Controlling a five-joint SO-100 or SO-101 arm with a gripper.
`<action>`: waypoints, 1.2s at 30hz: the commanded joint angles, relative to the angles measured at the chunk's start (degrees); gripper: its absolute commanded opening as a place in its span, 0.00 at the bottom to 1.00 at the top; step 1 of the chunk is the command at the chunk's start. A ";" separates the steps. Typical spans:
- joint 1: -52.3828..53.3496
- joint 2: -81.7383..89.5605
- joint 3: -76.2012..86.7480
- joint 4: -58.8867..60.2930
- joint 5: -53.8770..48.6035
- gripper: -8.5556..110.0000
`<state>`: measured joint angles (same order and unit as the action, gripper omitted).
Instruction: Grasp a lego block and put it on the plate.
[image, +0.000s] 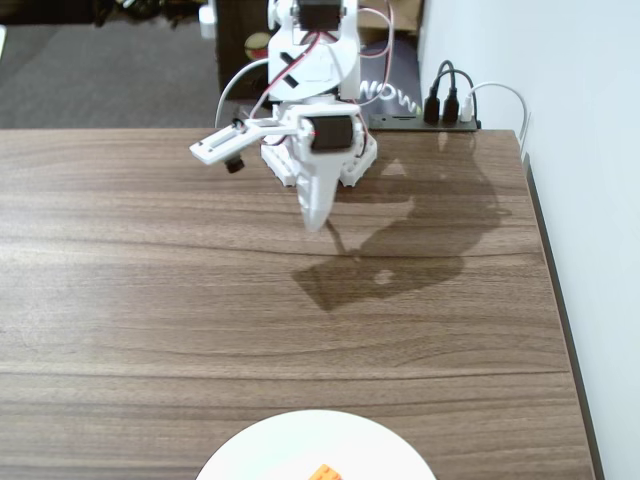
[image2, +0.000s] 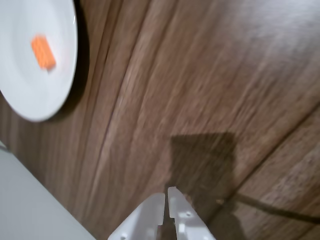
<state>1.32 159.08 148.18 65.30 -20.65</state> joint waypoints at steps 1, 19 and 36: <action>0.26 3.08 0.88 -0.26 2.02 0.08; 1.14 23.64 17.58 2.99 11.07 0.08; 2.20 29.44 19.25 7.21 12.57 0.08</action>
<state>3.60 188.70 167.70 72.33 -8.26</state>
